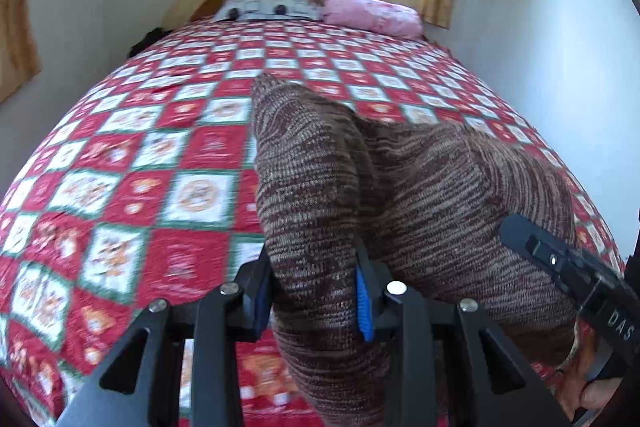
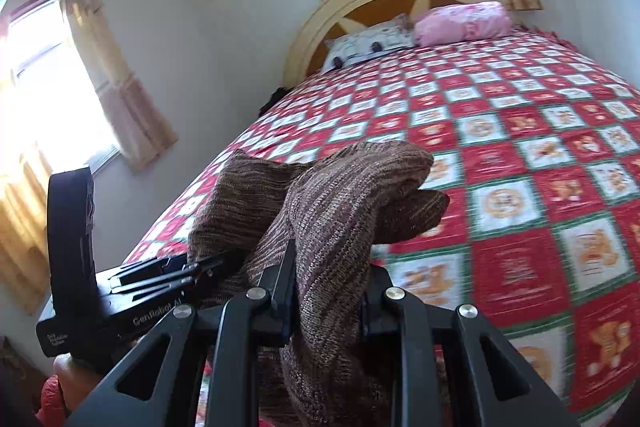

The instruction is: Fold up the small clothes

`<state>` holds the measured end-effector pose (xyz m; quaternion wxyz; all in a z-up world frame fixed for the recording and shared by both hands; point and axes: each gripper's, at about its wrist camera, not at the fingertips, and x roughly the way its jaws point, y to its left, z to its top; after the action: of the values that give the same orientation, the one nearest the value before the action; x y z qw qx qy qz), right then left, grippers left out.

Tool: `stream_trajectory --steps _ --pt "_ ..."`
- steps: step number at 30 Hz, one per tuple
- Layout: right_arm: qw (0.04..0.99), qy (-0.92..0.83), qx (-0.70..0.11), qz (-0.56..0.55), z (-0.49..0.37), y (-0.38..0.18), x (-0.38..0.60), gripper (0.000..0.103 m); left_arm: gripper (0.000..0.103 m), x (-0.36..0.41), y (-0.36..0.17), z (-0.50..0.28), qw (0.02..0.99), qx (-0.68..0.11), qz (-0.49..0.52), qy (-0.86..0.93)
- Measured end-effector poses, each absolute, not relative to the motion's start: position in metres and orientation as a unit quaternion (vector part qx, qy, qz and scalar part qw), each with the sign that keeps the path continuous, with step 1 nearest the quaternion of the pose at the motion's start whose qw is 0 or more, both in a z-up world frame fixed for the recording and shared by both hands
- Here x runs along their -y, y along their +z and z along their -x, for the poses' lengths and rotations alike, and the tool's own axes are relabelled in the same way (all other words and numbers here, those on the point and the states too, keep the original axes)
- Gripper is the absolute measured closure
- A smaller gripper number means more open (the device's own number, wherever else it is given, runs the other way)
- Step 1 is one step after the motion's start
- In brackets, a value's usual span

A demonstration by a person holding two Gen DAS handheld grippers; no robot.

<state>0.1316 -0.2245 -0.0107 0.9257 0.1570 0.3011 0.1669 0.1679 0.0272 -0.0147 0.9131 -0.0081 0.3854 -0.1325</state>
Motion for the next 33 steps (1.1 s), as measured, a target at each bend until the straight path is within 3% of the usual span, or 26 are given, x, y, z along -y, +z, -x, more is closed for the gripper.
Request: stream_trajectory --steps 12,19,25,26,29,33 --pt "0.901 0.234 -0.319 -0.175 -0.189 -0.039 0.114 0.079 0.068 -0.118 -0.031 -0.212 0.922 -0.385 0.04 -0.03" --pt "0.904 0.196 -0.354 -0.139 -0.248 -0.083 0.081 0.079 0.067 -0.126 -0.093 -0.272 0.902 -0.427 0.065 -0.01" --pt "0.877 0.186 -0.402 -0.184 -0.278 -0.123 0.098 0.078 0.043 -0.137 -0.114 -0.269 0.905 -0.416 0.089 -0.009" --pt "0.874 0.19 -0.403 -0.196 -0.279 -0.126 0.101 0.077 0.032 -0.142 -0.116 -0.27 0.902 -0.42 0.1 -0.005" --pt "0.868 0.192 -0.407 -0.209 -0.279 -0.129 0.105 0.074 0.031 -0.156 -0.12 -0.271 0.895 -0.421 0.143 -0.021" --pt "0.865 0.187 -0.404 -0.232 -0.27 -0.126 0.115 0.069 0.028 -0.148 -0.119 -0.266 0.902 -0.416 0.116 -0.016"
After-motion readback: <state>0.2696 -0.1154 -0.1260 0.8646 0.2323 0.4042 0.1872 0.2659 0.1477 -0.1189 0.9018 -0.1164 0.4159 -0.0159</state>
